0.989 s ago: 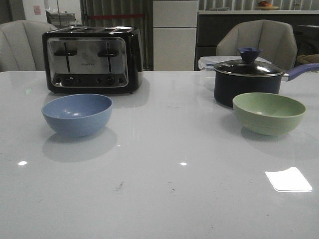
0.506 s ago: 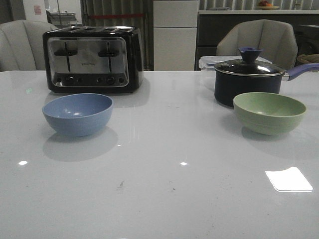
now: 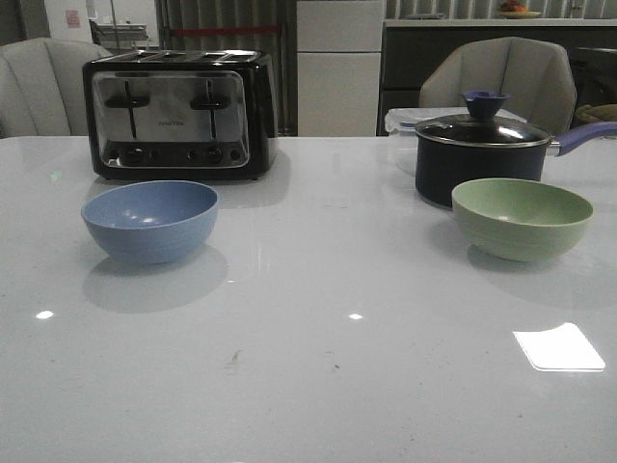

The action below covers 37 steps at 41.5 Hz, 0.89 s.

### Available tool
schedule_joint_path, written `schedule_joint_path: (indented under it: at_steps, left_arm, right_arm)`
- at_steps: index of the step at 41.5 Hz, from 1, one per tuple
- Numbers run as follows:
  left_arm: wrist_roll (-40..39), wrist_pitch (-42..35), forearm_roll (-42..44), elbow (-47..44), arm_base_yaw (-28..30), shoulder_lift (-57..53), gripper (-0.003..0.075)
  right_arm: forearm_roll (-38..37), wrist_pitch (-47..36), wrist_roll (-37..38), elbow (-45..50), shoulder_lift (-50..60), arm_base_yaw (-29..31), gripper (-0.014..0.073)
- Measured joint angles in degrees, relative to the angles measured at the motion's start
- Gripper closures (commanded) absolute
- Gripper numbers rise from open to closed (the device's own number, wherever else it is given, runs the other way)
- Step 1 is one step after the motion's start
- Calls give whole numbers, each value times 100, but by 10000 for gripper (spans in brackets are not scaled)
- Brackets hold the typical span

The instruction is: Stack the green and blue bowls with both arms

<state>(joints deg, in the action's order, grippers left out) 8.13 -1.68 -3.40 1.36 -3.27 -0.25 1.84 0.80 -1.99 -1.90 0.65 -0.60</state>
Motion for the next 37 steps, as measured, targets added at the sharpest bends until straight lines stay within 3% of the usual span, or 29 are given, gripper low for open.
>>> schedule_joint_path:
  at_steps: [11,21,37]
  left_arm:
    - [-55,699,-74,1681,0,151,627]
    - [-55,2134,-87,3290,0,1327,627]
    - [-55,3700,-113,3604,0,2878,627]
  right_arm:
    - [0,917,0,-1834,-291,0,520]
    - [0,2129,0,-3150,-1521,0,520]
    - [0,3412,0,-3339,-3243,0,520]
